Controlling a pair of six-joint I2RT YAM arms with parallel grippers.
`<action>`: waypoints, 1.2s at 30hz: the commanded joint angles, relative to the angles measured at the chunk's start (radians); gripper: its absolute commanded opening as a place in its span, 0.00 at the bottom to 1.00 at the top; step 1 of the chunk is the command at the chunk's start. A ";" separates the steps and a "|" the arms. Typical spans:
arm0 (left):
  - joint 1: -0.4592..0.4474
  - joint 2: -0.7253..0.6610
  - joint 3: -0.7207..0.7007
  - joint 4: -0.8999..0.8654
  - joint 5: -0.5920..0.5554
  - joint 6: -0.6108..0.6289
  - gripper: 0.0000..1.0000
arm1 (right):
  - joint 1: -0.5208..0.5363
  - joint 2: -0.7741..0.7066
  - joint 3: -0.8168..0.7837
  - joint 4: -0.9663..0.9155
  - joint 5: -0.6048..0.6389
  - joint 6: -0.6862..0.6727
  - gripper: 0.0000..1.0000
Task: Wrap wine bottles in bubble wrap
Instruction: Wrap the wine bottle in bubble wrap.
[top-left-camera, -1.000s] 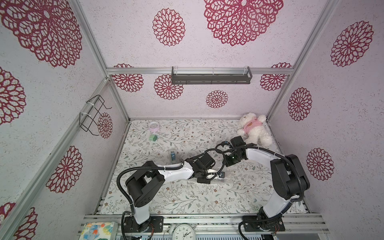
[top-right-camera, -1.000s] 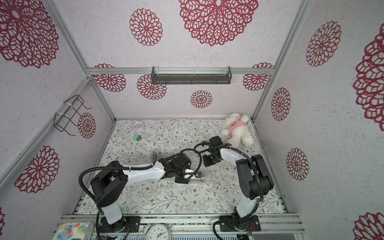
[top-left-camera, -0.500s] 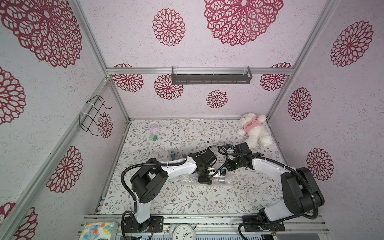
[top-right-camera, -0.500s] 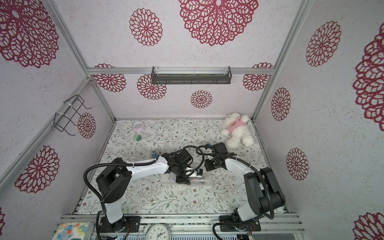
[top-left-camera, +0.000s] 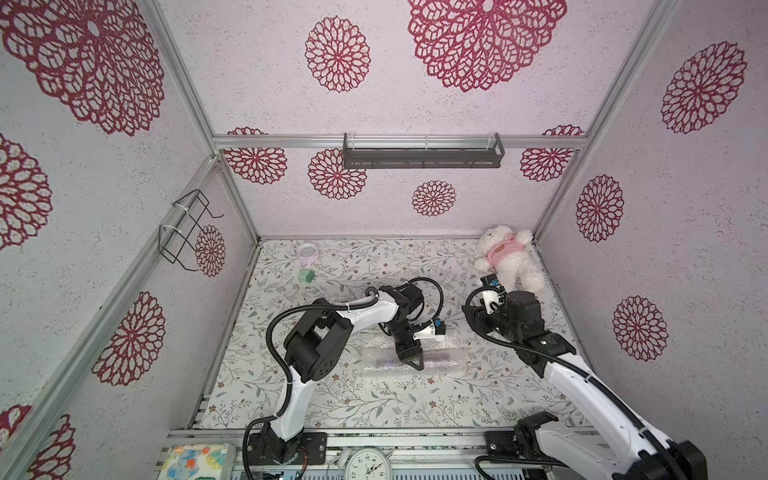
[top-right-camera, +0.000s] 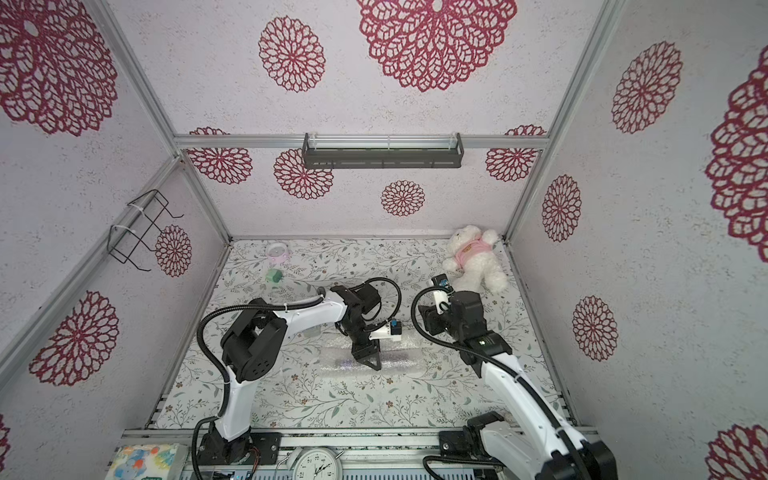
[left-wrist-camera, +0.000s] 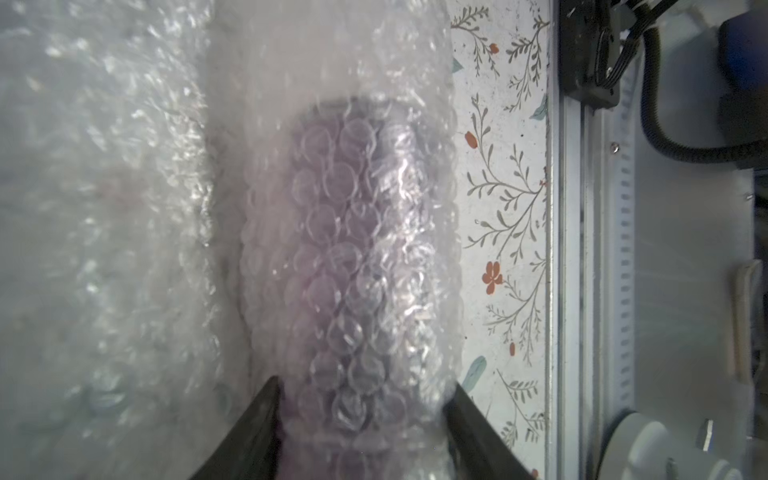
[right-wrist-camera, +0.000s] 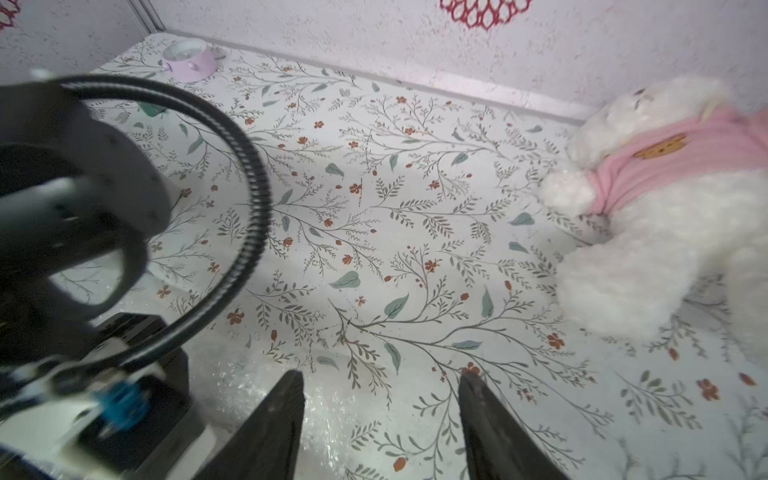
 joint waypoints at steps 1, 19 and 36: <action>-0.001 0.108 0.028 -0.198 0.047 -0.033 0.44 | 0.057 -0.081 0.001 -0.140 0.035 -0.126 0.64; 0.069 0.246 0.180 -0.338 0.153 -0.047 0.47 | 0.571 0.131 -0.031 -0.189 0.302 -0.641 0.79; 0.118 0.318 0.242 -0.421 0.230 -0.019 0.48 | 0.589 0.526 -0.011 0.015 0.197 -0.771 0.85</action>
